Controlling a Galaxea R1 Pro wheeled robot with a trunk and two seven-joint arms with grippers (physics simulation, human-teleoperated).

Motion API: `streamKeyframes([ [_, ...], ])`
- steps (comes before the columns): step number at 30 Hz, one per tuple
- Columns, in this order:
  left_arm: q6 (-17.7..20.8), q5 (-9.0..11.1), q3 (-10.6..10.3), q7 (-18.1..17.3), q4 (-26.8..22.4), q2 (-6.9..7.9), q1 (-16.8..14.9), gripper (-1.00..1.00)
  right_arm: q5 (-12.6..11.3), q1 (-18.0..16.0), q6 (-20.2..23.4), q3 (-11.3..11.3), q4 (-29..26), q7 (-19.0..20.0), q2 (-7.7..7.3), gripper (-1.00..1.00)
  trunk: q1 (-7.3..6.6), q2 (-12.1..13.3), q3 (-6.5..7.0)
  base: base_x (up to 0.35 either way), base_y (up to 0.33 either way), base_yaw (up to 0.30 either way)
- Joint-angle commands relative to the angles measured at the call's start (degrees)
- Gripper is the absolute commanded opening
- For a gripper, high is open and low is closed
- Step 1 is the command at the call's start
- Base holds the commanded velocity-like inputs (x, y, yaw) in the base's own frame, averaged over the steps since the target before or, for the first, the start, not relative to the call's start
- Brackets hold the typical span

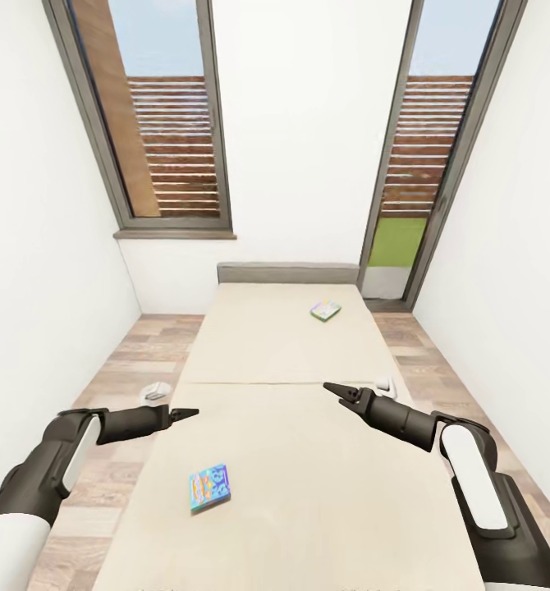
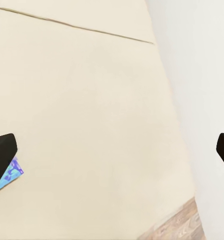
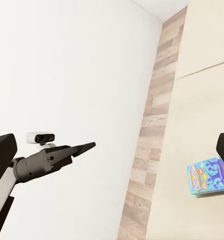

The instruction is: Put all the toys in the child's room - the three board games (two on the bed and one on the table), the two jigsaw puzzles on the table, and the tennis ball on the table - inside the toy box on the table in the child's room.

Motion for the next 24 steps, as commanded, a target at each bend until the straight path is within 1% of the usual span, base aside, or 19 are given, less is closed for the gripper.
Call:
streamKeyframes([
  [1, 0.2, 0.0, 0.1, 0.2, 0.0, -0.13, 0.0, 1.0, 0.5, -0.1, 0.2, -0.1, 0.0, 0.6, 0.01, 1.0, 0.03, -0.1, -0.21, 0.0, 0.0, 0.0],
  [8, -1.3, 0.1, 0.0, 3.8, 0.1, -1.03, 0.0, 1.0, 0.5, -0.1, 0.2, -0.1, 0.0, 0.6, 0.02, 1.0, 0.03, -0.1, -0.87, 0.0, 0.0, 0.0],
  [9, -1.9, 0.1, 0.0, 5.1, 0.2, -1.16, 0.0, 1.0, 0.5, -0.1, 0.1, -0.1, 0.0, 0.6, 0.04, 1.0, 0.03, -0.1, -0.97, 0.0, 0.0, 0.0],
  [11, -2.2, 0.1, 0.0, 6.4, 0.5, -1.38, -0.1, 1.0, 0.5, -0.1, 0.1, -0.1, 0.1, 0.6, 0.03, 1.0, 0.03, -0.1, -1.15, 0.0, 0.0, 0.0],
  [19, -3.3, 0.1, 0.0, 10.9, 1.4, -3.23, -0.1, 1.0, 0.5, -0.1, 0.1, -0.1, 0.1, 0.6, 0.01, 1.0, 0.03, -0.1, -1.91, 0.0, 0.0, 0.0],
  [23, -4.1, 0.0, 0.0, 13.1, 1.8, -3.9, -0.1, 1.0, 0.5, -0.1, 0.1, -0.1, 0.1, 0.5, 0.05, 1.0, 0.03, -0.1, -2.28, 0.0, 0.0, 0.0],
  [24, -4.3, 0.0, 0.0, 14.1, 2.1, -4.11, -0.1, 1.0, 0.5, -0.1, 0.1, -0.1, 0.1, 0.5, 0.05, 1.0, 0.03, -0.1, -2.38, 0.0, 0.0, 0.0],
])
